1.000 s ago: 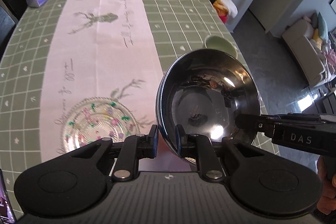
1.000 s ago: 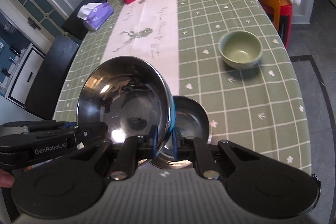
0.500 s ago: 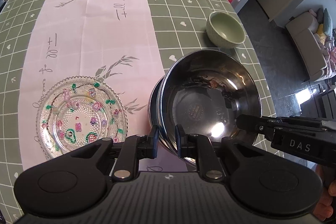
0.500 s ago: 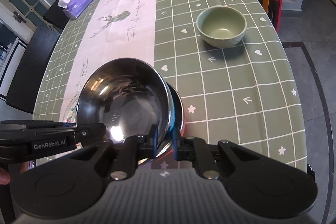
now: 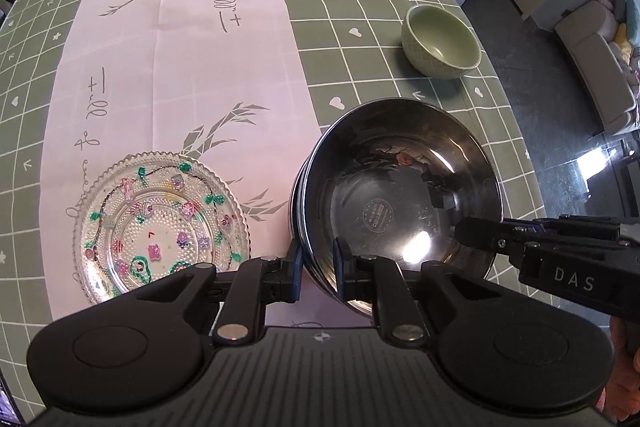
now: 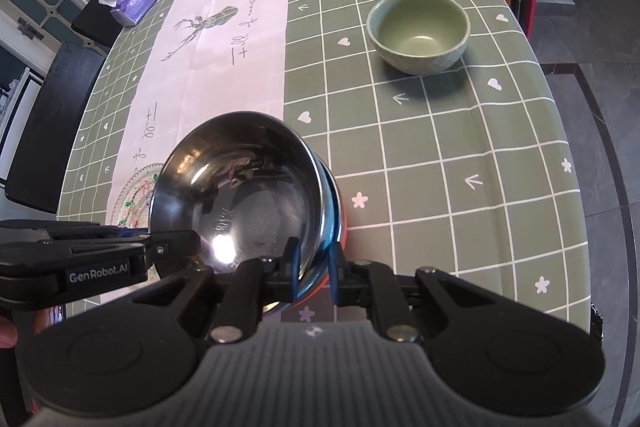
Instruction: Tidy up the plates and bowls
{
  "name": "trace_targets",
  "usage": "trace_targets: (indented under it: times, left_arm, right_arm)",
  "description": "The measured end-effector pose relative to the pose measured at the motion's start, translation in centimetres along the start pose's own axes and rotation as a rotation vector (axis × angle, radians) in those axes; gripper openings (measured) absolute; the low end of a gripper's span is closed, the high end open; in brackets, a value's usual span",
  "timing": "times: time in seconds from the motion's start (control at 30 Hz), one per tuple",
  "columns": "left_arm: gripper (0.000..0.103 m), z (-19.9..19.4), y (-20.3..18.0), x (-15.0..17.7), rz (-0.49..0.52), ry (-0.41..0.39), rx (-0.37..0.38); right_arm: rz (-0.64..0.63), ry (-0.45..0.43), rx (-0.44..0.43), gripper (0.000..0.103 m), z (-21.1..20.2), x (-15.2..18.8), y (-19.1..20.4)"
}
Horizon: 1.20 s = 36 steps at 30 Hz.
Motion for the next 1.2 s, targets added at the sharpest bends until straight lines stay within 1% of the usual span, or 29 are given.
trace_targets:
  times: [0.23,0.33,0.4,0.43,0.53,0.6,0.7,0.8,0.9,0.97,1.0,1.1,1.13,1.2]
  left_arm:
    - [0.017,0.0,0.1,0.2,0.014,0.005,-0.016]
    - [0.017,-0.1,0.1,0.0,0.015,-0.006,-0.019]
    - [0.018,-0.3,0.2,0.0,0.007,-0.022,-0.014]
    - [0.018,-0.4,0.3,0.0,0.003,-0.027,-0.007]
    - [0.019,-0.7,0.6,-0.2,-0.012,-0.060,0.017]
    - [0.019,-0.8,0.8,-0.3,-0.018,-0.078,0.014]
    - [0.019,-0.7,0.8,-0.7,0.003,-0.094,0.005]
    - [0.017,-0.7,0.8,-0.8,-0.013,-0.104,0.022]
    - [0.017,-0.9,0.8,-0.9,-0.013,-0.107,0.020]
    - [0.017,-1.3,0.8,-1.1,-0.015,-0.119,0.023]
    - [0.017,-1.7,0.8,-1.3,-0.012,-0.136,0.025]
    - [0.017,-3.7,0.7,-2.0,0.027,-0.200,0.018]
    - [0.018,-4.5,0.5,-2.3,0.041,-0.238,0.019]
    - [0.027,-5.6,0.2,-2.9,0.049,-0.296,0.049]
  right_arm:
    - [0.014,0.003,-0.002,0.014,0.2,0.2,-0.2]
    - [0.031,0.003,-0.012,0.014,0.3,0.1,-0.4]
    - [0.035,-0.001,-0.021,0.016,0.1,0.0,-0.6]
    - [0.036,-0.009,-0.022,0.018,-0.1,0.0,-0.6]
    - [0.029,-0.041,-0.019,0.019,-0.9,-0.1,-0.8]
    - [0.029,-0.048,-0.030,0.019,-1.2,-0.3,-0.8]
    - [0.024,-0.038,-0.030,0.007,-0.9,-0.3,-0.7]
    - [0.038,-0.038,-0.035,0.007,-0.7,0.0,-1.0]
    - [0.075,-0.037,-0.056,0.007,-0.6,0.1,-1.4]
    - [0.085,-0.039,-0.064,0.008,-0.8,0.2,-1.5]
    - [0.082,-0.046,-0.062,0.012,-1.1,0.2,-1.5]
    - [0.055,-0.088,-0.064,0.012,-2.8,-0.1,-1.5]
    - [0.050,-0.108,-0.067,0.012,-3.5,-0.3,-1.7]
    - [0.050,-0.150,-0.063,0.012,-4.5,-0.6,-2.3]
Point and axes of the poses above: each gripper's, at about its wrist camera, not at the fingertips, and z roughly the way its jaws point, y to its left, x to its underside, the point moved 5 cm from there along z, roughly the way its jaws point, and after that the axes turned 6 degrees about -y, right-handed, at the moved point
